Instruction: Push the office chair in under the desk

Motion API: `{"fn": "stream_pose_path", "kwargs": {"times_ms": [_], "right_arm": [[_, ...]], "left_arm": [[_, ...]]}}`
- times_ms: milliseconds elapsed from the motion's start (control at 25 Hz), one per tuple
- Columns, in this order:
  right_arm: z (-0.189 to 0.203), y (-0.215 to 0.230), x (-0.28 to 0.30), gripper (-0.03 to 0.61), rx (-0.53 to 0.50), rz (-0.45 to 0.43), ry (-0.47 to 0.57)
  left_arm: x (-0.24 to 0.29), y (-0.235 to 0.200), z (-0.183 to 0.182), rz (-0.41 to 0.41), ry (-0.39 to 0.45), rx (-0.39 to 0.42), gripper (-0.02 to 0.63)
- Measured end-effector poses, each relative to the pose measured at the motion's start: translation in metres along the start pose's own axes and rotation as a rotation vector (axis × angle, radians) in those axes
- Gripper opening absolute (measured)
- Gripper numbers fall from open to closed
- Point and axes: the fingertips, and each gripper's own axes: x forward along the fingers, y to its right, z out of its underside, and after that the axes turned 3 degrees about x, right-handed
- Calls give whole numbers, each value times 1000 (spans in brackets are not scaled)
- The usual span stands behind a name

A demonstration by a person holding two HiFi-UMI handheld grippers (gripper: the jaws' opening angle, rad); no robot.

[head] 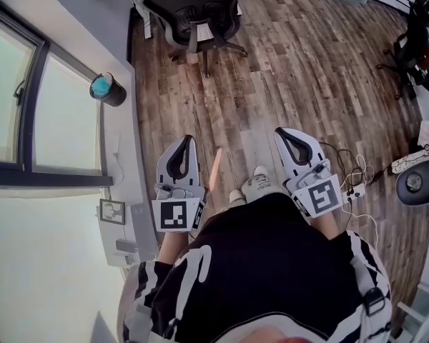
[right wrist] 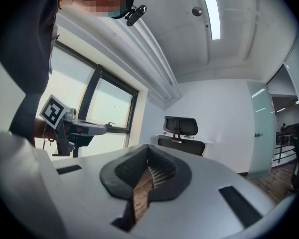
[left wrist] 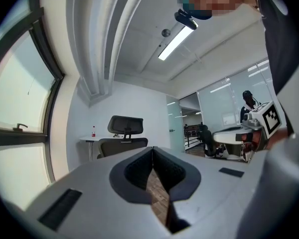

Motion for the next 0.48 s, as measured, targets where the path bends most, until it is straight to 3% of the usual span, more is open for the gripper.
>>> {"fn": "stream_pose_path", "kwargs": {"times_ms": [120,480], "right_arm": [[9,1,2,11,-23,4,-42],[8,5,33,11,-12,-40,-15]], "left_arm": [[1,-2,3,-4,-7,-13,8],[17,-17,7,-28,-17,-19,8]]}}
